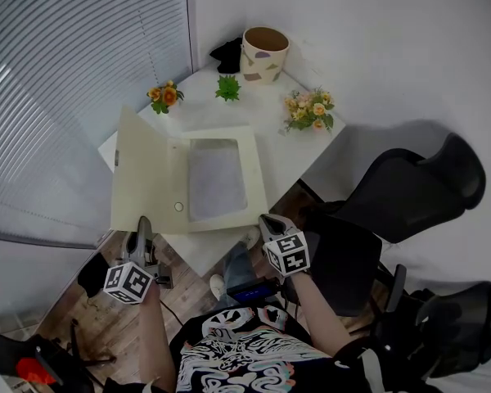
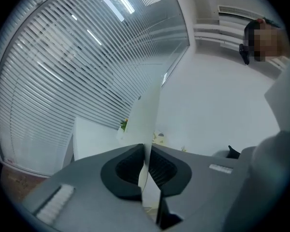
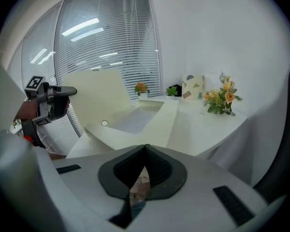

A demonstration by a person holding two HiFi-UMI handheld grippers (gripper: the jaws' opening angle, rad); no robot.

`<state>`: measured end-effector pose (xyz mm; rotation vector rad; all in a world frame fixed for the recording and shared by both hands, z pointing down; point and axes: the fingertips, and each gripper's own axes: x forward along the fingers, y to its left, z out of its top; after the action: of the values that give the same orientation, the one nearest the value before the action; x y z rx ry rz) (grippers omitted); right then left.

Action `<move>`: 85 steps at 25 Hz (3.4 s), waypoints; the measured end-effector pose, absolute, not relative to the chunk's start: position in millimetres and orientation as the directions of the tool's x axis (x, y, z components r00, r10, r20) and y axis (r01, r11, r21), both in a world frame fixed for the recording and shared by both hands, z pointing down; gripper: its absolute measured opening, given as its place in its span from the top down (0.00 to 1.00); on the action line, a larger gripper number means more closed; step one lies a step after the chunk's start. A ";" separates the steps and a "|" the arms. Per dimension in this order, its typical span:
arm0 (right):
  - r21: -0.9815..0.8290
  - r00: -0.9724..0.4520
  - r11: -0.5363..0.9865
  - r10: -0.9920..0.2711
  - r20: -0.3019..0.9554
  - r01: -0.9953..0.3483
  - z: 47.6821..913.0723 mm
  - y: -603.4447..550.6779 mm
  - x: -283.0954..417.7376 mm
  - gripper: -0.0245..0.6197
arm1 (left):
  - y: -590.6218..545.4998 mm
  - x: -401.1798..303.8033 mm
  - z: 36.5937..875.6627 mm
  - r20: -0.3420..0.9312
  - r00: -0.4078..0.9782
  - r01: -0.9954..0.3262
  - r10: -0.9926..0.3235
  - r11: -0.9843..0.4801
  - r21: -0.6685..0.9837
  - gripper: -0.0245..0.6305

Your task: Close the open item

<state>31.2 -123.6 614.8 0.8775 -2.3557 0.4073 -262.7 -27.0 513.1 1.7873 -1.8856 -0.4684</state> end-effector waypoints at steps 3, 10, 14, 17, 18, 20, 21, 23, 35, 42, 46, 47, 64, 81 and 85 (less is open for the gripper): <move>-0.086 -0.616 0.736 -0.489 0.618 -0.671 614.5 -123.4 30.5 0.96 | -29.9 -255.8 508.1 0.106 0.008 -0.828 -0.994 0.053 0.558 0.94; -0.101 -0.623 0.735 -0.485 0.614 -0.671 614.6 -124.3 31.1 0.96 | -36.0 -241.3 501.0 0.093 0.049 -0.838 -0.994 0.010 0.545 0.94; -0.107 -0.627 0.736 -0.480 0.613 -0.669 615.5 -124.5 31.2 0.96 | -38.7 -233.7 498.4 0.090 0.070 -0.843 -0.993 -0.011 0.537 0.94; -0.115 -0.630 0.735 -0.477 0.613 -0.668 615.5 -124.5 31.4 0.96 | -40.9 -225.8 496.0 0.086 0.094 -0.844 -0.992 -0.034 0.535 0.93; -0.116 -0.630 0.735 -0.476 0.613 -0.668 615.3 -124.4 31.4 0.96 | -41.7 -223.2 495.3 0.084 0.102 -0.844 -0.991 -0.041 0.535 0.93; -0.116 -0.631 0.736 -0.476 0.613 -0.667 615.3 -124.1 31.2 0.96 | -43.1 -218.9 494.3 0.082 0.115 -0.845 -0.990 -0.054 0.533 0.93; -0.115 -0.631 0.737 -0.475 0.614 -0.667 615.4 -123.8 31.2 0.96 | -43.7 -217.1 494.0 0.082 0.122 -0.846 -0.989 -0.060 0.530 0.93; -0.117 -0.631 0.736 -0.474 0.614 -0.667 615.4 -123.5 31.2 0.96 | -44.9 -214.1 493.2 0.082 0.134 -0.846 -0.988 -0.071 0.528 0.93; -0.160 -0.642 0.724 -0.459 0.615 -0.671 614.7 -123.5 30.7 0.96 | -53.2 -192.9 488.2 0.076 0.216 -0.844 -0.973 -0.147 0.515 0.92; -0.167 -0.645 0.721 -0.460 0.610 -0.673 615.5 -125.4 31.5 0.96 | -60.5 -177.0 487.7 0.079 0.263 -0.841 -0.962 -0.188 0.507 0.91; -0.172 -0.648 0.720 -0.460 0.608 -0.672 615.7 -125.3 31.7 0.96 | -63.4 -170.3 488.5 0.083 0.282 -0.838 -0.956 -0.203 0.507 0.90; -0.173 -0.648 0.720 -0.460 0.607 -0.672 615.7 -125.6 31.6 0.96 | -64.4 -168.8 488.4 0.084 0.287 -0.838 -0.954 -0.208 0.505 0.90; -0.195 -0.662 0.724 -0.442 0.605 -0.662 616.3 -125.4 30.9 0.96 | -83.8 -132.5 496.1 0.125 0.394 -0.827 -0.910 -0.292 0.480 0.89; -0.212 -0.686 0.746 -0.411 0.600 -0.632 615.1 -124.8 28.9 0.96 | -97.3 -96.2 511.9 0.219 0.487 -0.825 -0.846 -0.362 0.434 0.87; -0.233 -0.698 0.750 -0.390 0.601 -0.620 615.4 -124.7 29.2 0.96 | -99.0 -88.7 517.1 0.237 0.499 -0.822 -0.833 -0.370 0.433 0.86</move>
<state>29.2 -124.7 615.4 0.7601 -2.4175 0.5774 -88.7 -99.0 517.1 2.2471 -1.3583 -0.0294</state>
